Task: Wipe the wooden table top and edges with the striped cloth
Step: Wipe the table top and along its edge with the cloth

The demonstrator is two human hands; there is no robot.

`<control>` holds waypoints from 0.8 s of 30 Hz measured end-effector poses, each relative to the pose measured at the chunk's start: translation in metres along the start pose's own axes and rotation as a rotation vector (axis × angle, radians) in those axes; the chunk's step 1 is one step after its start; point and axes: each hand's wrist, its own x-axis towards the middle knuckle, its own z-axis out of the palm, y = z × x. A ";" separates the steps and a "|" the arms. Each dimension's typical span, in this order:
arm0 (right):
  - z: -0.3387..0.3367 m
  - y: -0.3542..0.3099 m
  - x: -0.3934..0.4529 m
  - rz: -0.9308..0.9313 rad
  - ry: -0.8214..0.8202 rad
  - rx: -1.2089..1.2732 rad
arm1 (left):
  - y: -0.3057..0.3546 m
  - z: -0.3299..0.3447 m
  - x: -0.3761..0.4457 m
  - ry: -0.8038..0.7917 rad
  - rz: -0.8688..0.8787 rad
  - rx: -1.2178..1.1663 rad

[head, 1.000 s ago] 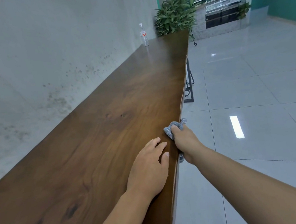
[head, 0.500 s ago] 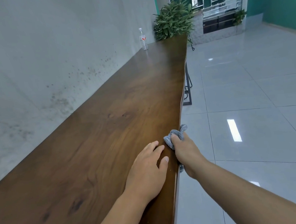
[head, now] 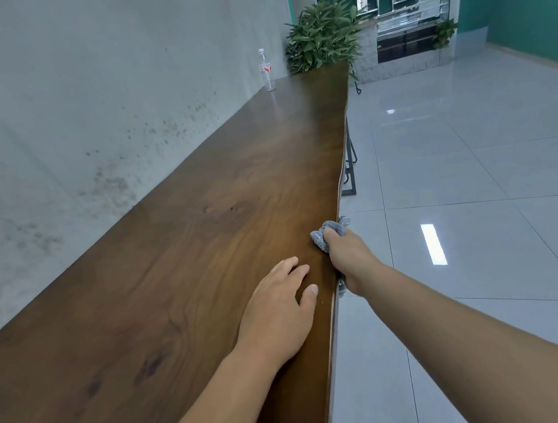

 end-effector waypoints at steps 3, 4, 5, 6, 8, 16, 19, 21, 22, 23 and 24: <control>0.002 0.013 -0.024 0.000 -0.002 -0.034 | -0.003 -0.001 -0.012 -0.003 0.020 0.015; 0.003 0.018 -0.032 -0.011 -0.008 -0.032 | -0.004 0.000 -0.013 0.003 0.025 0.011; 0.003 0.022 -0.040 -0.023 -0.013 -0.023 | -0.004 0.001 -0.014 0.013 0.026 0.004; 0.004 0.025 -0.045 -0.034 -0.013 -0.017 | -0.004 0.001 -0.014 0.026 0.025 0.001; 0.004 0.026 -0.045 -0.039 -0.002 -0.022 | -0.003 0.003 -0.013 0.049 0.027 0.003; 0.002 0.005 -0.011 0.013 0.010 0.017 | 0.000 0.000 -0.015 0.037 0.013 0.004; 0.003 0.006 -0.016 0.013 0.009 0.016 | -0.002 -0.002 -0.018 0.018 0.023 0.007; 0.004 0.013 -0.026 0.013 0.001 0.003 | -0.005 -0.003 -0.023 0.006 0.030 0.013; 0.005 0.017 -0.033 0.010 -0.004 0.000 | -0.006 -0.003 -0.026 0.003 0.032 0.016; 0.005 0.022 -0.042 0.004 -0.007 -0.001 | -0.007 -0.003 -0.028 0.006 0.034 0.017; 0.006 0.027 -0.050 -0.009 -0.010 -0.001 | -0.007 -0.002 -0.030 0.013 0.033 0.015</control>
